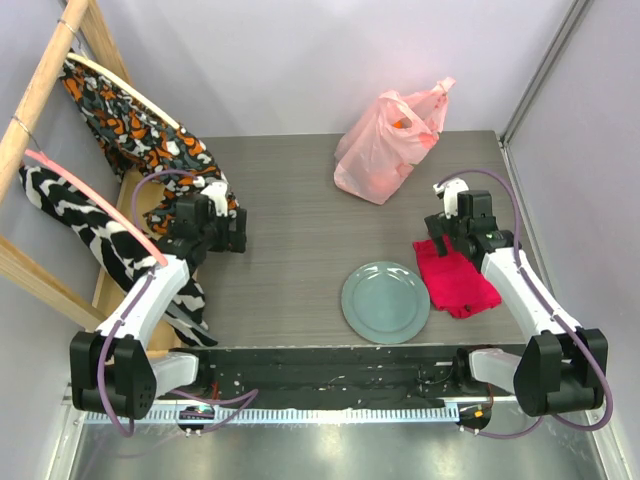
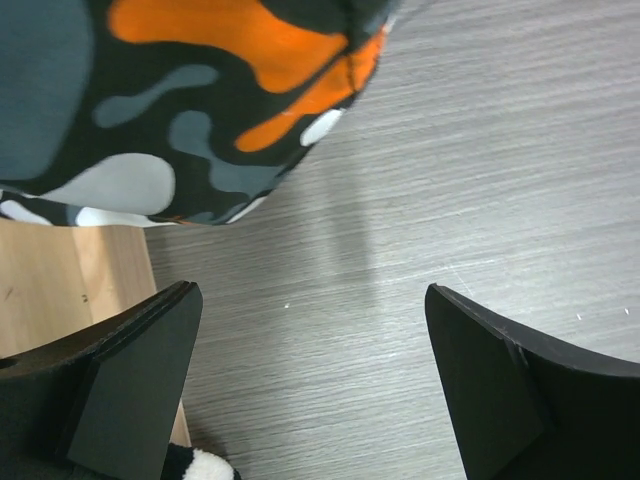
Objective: Take the fake fruits out of the plastic bag
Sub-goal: Adjust the plastic bag at the center of the board.
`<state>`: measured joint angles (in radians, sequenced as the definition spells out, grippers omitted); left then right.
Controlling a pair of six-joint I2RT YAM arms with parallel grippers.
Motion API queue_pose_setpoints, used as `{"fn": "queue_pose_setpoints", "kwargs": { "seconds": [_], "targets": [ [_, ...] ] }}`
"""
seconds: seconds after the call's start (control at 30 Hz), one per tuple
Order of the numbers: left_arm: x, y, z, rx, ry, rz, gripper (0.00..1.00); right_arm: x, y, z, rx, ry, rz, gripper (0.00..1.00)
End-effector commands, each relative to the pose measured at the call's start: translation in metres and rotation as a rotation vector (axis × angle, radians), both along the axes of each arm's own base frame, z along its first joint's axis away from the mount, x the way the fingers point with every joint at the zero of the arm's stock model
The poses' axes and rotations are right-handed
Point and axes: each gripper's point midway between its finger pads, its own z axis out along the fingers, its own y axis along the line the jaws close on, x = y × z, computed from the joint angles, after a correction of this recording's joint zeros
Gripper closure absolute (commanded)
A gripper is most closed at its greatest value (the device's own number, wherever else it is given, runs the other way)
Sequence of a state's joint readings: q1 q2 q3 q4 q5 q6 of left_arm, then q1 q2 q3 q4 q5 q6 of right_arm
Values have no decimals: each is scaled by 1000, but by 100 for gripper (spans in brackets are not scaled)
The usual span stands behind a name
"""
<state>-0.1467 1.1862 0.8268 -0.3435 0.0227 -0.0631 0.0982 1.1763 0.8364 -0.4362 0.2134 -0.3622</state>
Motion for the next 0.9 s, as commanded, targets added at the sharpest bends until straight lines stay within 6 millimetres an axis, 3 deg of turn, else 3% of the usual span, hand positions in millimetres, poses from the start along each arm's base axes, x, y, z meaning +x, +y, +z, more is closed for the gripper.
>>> {"fn": "queue_pose_setpoints", "kwargs": {
  "seconds": [0.0, 0.1, 0.13, 0.23, 0.27, 0.33, 0.37, 0.43, 0.47, 0.53, 0.57, 0.63, 0.67, 0.8, 0.87],
  "targets": [
    [-6, -13, 5, -20, -17, -97, 0, 14, 10, 23, 63, -82, 1, 0],
    [-16, -41, 9, -99, 7, -254, 3, 21, 21, 39, 104, -94, 45, 0],
    [-22, -59, 17, -156, 14, -345, 0, 24, 23, 46, 117, -104, 46, 1],
    [-37, -106, 41, -171, -18, -544, 0, 48, 38, 93, 197, -188, 71, 0],
    [-41, -119, 47, -176, -22, -597, 0, 60, 42, 128, 224, -263, 77, 1],
    [-51, -146, 56, -186, -12, -678, 0, 75, 55, 148, 297, -293, 99, 1],
    [-50, -164, 68, -200, -19, -720, 2, 82, 58, 174, 314, -347, 113, 1],
    [-49, -183, 79, -205, -33, -765, 2, 94, 63, 187, 339, -378, 119, 1],
    [-49, -201, 90, -217, -46, -795, 3, 102, 64, 205, 340, -429, 128, 1],
    [-40, -218, 102, -230, -76, -789, 3, 117, 63, 208, 325, -448, 129, 1],
    [-35, -229, 97, -274, -30, -733, 3, 125, 62, 221, 318, -486, 127, 1],
    [-9, -237, 119, -321, -84, -631, 2, 140, 63, 219, 313, -487, 126, 1],
    [0, -241, 123, -346, -83, -592, 2, 146, 63, 232, 317, -524, 132, 1],
    [37, -271, 157, -486, -124, -520, 1, 176, 62, 243, 310, -572, 117, 1],
    [48, -284, 172, -539, -130, -512, 1, 196, 48, 245, 283, -598, 33, 1]
  ]
}}
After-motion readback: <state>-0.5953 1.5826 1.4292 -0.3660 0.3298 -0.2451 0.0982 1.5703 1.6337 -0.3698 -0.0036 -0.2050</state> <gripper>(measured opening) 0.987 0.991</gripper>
